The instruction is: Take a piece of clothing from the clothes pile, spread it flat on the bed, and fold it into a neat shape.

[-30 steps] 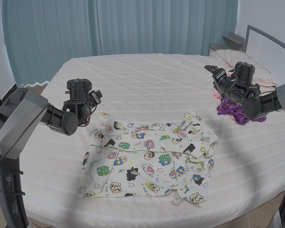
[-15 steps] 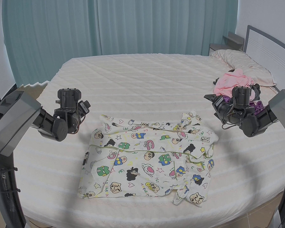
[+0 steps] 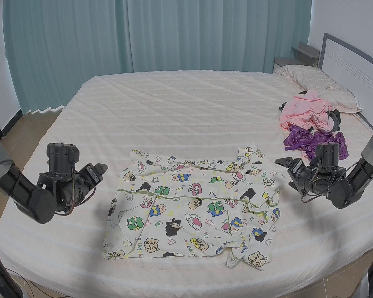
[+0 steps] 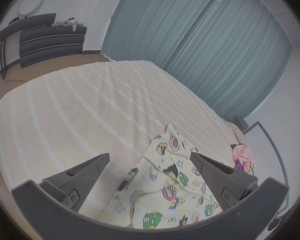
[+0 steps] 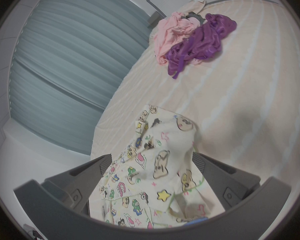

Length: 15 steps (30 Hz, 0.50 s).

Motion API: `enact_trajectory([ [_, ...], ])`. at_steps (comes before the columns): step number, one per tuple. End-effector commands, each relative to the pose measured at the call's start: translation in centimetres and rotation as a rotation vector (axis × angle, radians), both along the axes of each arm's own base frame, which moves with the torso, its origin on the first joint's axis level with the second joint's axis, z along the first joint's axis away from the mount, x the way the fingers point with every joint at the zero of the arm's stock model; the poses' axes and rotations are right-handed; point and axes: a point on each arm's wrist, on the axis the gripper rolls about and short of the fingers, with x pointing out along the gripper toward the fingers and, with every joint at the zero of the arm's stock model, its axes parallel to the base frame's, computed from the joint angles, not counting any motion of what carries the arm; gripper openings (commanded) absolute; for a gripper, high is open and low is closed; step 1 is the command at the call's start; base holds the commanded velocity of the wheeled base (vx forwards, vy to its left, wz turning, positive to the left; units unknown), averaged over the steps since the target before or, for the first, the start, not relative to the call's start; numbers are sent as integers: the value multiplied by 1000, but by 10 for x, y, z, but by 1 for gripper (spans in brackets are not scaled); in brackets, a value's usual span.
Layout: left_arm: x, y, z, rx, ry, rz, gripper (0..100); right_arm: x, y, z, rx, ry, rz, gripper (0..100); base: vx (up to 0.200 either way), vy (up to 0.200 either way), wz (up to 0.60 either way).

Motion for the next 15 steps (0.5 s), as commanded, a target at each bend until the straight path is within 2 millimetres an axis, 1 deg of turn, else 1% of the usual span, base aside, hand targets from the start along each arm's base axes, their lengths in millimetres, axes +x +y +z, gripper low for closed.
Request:
enact_trajectory([
  [1, -39, 5, -3, -43, 5, -39, 100, -24, 8, -4, 45, 54, 1, 100, 0, 0, 0],
  [4, -42, 4, -19, -34, 66, -48, 100, -32, 9, -11, 87, 93, -13, 100, 0, 0, 0],
  [5, -42, 4, -19, -34, 66, -48, 100, -32, 9, -11, 87, 93, -13, 100, 0, 0, 0],
  [6, -39, 1, -33, -27, 118, -54, 100, -34, 6, -16, 98, 100, -26, 100, 0, 0, 0],
  [9, -36, -10, -49, -56, 163, -82, 100, -36, 2, -18, 103, 80, -34, 100, 0, 0, 0],
  [13, -34, -34, -52, -148, 125, -157, 100, -36, 1, -19, 103, 71, -35, 100, 0, 0, 0],
  [15, -34, -41, -53, -158, 120, -172, 100, -37, 2, -19, 102, 72, -32, 100, 0, 0, 0],
])
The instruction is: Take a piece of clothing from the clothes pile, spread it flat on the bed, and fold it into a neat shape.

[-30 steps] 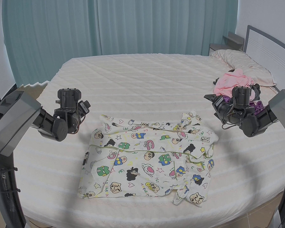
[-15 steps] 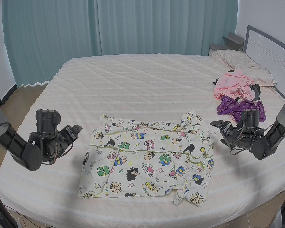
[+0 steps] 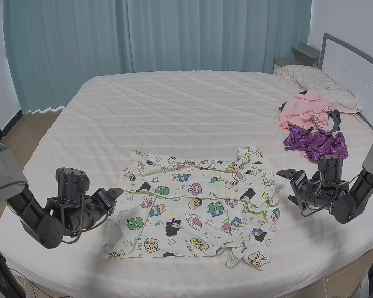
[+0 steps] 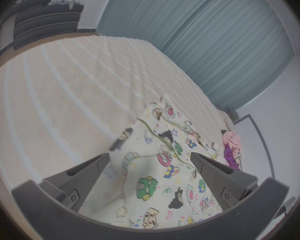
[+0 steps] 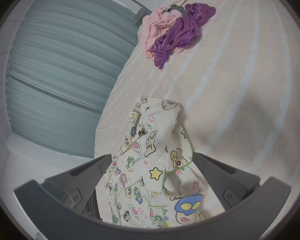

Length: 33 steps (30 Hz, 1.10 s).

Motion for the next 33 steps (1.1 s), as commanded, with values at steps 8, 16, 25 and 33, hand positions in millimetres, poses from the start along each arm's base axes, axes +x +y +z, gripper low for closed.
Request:
enact_trajectory([
  [8, -1, -28, -34, 2, 95, -77, 100, -6, 2, -2, -4, 9, 9, 100, 0, 0, 0],
  [16, -3, -28, -41, 15, 118, -69, 100, -6, 2, -1, -5, 6, 11, 100, 0, 0, 0],
  [25, 1, -34, -54, 25, 149, -83, 0, -6, 4, -1, -6, 6, 15, 100, 0, 0, 0],
  [33, 3, -20, -56, 35, 155, -36, 0, -6, 3, 0, -7, 1, 11, 100, 0, 0, 0],
])
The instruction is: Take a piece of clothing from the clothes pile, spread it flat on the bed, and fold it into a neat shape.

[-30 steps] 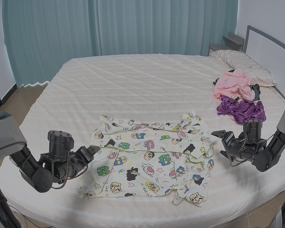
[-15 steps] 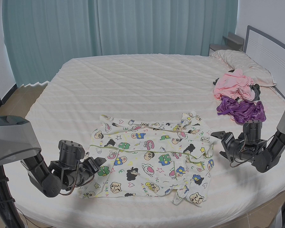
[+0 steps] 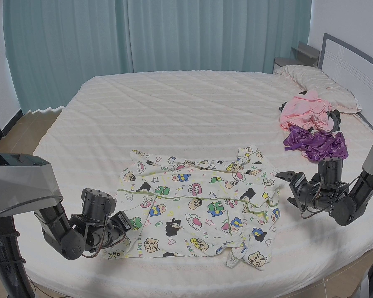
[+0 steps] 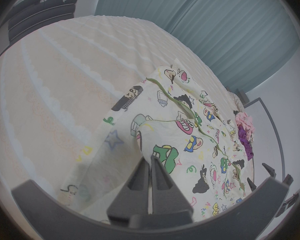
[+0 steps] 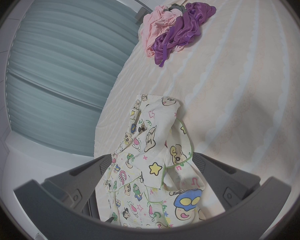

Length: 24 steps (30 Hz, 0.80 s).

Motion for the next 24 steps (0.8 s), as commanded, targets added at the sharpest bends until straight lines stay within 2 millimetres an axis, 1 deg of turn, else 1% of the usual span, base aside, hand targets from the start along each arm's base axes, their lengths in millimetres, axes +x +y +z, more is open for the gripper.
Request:
enact_trajectory([
  [1, 8, 16, 1, 2, -12, 58, 0, 0, 0, 1, 0, -5, -1, 100, 0, 0, 0],
  [2, 10, 21, 3, 1, -19, 73, 0, 0, 0, 2, 0, -8, -1, 100, 0, 0, 0],
  [3, 16, 31, 8, -8, -41, 110, 0, -1, 0, 6, 4, -18, -2, 100, 0, 0, 0],
  [4, 17, 32, 9, -10, -43, 113, 0, -1, 0, 6, 4, -18, -2, 100, 0, 0, 0],
  [5, 24, 45, 14, -18, -68, 158, 0, -2, -1, 8, 5, -24, -2, 100, 0, 0, 0],
  [7, 31, 59, 17, -24, -87, 205, 0, -3, -1, 8, 4, -22, -2, 100, 0, 0, 0],
  [10, 40, 74, 18, -39, -105, 241, 0, -3, -1, 9, 5, -24, -2, 100, 0, 0, 0],
  [16, 47, 88, 21, -106, -129, 219, 0, -3, 0, 9, 5, -24, -1, 100, 0, 0, 0],
  [24, 55, 89, 15, -110, -169, 218, 0, -3, 0, 9, 5, -24, 2, 100, 0, 0, 0],
])
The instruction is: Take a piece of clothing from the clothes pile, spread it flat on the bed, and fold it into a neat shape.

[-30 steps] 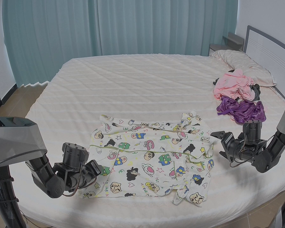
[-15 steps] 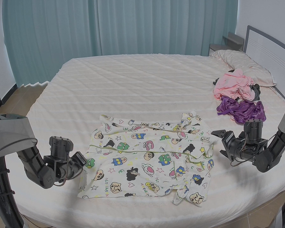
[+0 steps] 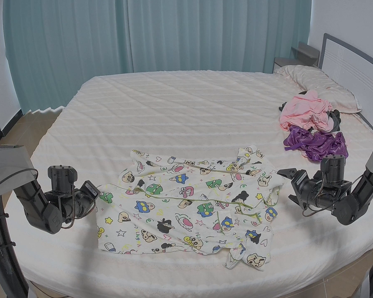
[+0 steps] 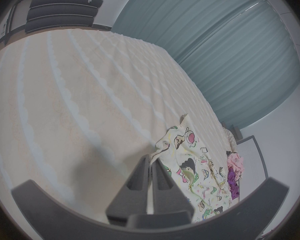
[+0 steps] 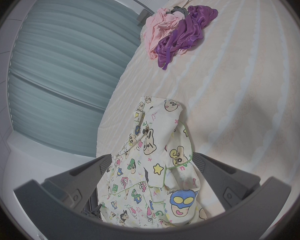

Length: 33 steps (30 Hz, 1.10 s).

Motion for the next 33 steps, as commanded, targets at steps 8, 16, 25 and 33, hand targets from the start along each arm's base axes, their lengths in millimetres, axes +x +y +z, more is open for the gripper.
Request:
enact_trajectory([
  [8, -2, 14, -3, 2, 2, 44, 100, -1, 0, 0, -3, -1, 2, 100, 0, 0, 0],
  [16, -30, 23, 23, -39, -28, 18, 100, -4, 1, 3, -10, -8, 12, 100, 0, 0, 0],
  [25, -37, 20, 17, -42, 2, 3, 100, -8, 4, 7, -8, -17, 22, 100, 0, 0, 0],
  [33, -73, -5, 0, -56, 136, -113, 100, -17, 10, 13, -15, -26, 53, 100, 0, 0, 0],
])
